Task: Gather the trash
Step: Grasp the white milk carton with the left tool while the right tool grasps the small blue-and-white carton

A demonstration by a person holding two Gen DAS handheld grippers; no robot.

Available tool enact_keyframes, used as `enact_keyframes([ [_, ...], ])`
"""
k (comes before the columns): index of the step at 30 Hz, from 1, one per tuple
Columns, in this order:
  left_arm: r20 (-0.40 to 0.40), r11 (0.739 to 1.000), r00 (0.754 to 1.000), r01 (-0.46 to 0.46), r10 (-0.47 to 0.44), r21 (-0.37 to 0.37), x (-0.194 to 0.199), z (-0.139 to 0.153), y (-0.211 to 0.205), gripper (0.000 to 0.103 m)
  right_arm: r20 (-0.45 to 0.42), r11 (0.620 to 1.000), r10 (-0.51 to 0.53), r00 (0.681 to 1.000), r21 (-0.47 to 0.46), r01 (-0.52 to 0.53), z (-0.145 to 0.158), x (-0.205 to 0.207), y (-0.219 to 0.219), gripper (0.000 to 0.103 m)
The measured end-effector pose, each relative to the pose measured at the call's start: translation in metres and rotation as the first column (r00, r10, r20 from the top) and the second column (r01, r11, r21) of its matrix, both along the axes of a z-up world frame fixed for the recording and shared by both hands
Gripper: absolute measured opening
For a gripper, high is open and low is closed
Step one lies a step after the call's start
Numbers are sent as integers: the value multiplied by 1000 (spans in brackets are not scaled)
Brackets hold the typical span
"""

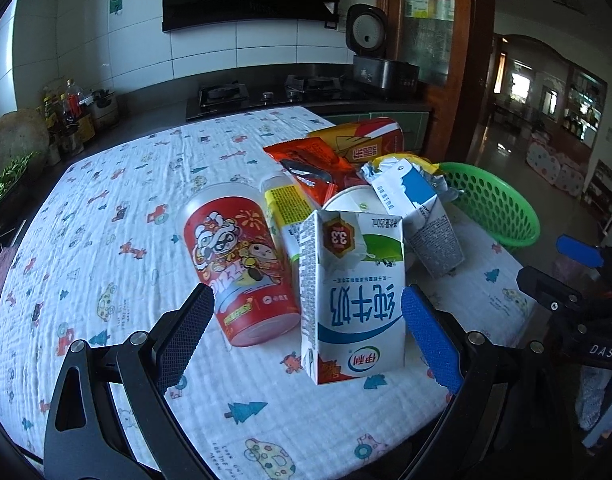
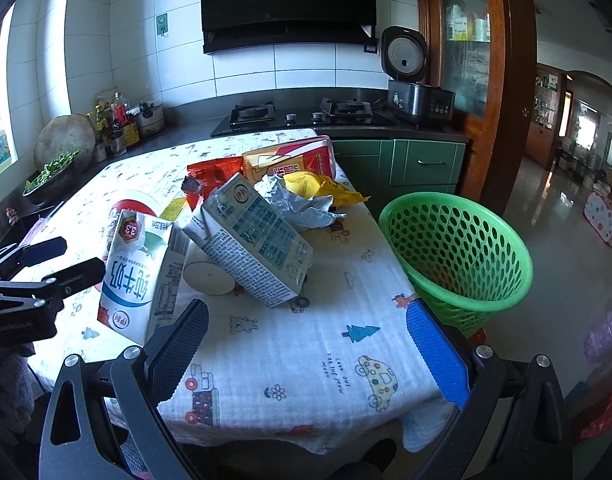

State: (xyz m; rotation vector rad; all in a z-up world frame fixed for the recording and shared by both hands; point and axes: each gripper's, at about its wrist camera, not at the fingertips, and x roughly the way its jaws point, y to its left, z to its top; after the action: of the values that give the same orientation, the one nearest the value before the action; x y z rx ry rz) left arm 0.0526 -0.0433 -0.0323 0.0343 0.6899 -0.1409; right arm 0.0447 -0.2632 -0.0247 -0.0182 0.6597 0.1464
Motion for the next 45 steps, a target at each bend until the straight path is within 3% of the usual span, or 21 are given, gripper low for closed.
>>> enact_keyframes([
  [7,-32,998,999,21,-19,53,16,-7,-20,93,-13,999,-27,1000,18,27,-6,0,-14,96],
  [17,-77,990,996,-22,33,136,35,-18,-35,93,-24,999,-28,999,32,28,-11,3,-20,96],
  [19,-85,991,996,-25,37,132,36,-19,-34,92,-28,999,-24,999,33,25,-13,5,-21,96],
  [24,-115,993,993,-17,30,114,40,-22,-34,73,-32,999,-18,999,36,19,-15,8,-22,96],
  [34,-105,996,994,2,6,84,34,-20,-32,71,-30,999,19,999,41,-18,-14,10,-16,96],
  [45,-44,999,999,2,-1,38,23,5,-12,70,-17,978,208,978,-2,-208,-2,32,7,95],
])
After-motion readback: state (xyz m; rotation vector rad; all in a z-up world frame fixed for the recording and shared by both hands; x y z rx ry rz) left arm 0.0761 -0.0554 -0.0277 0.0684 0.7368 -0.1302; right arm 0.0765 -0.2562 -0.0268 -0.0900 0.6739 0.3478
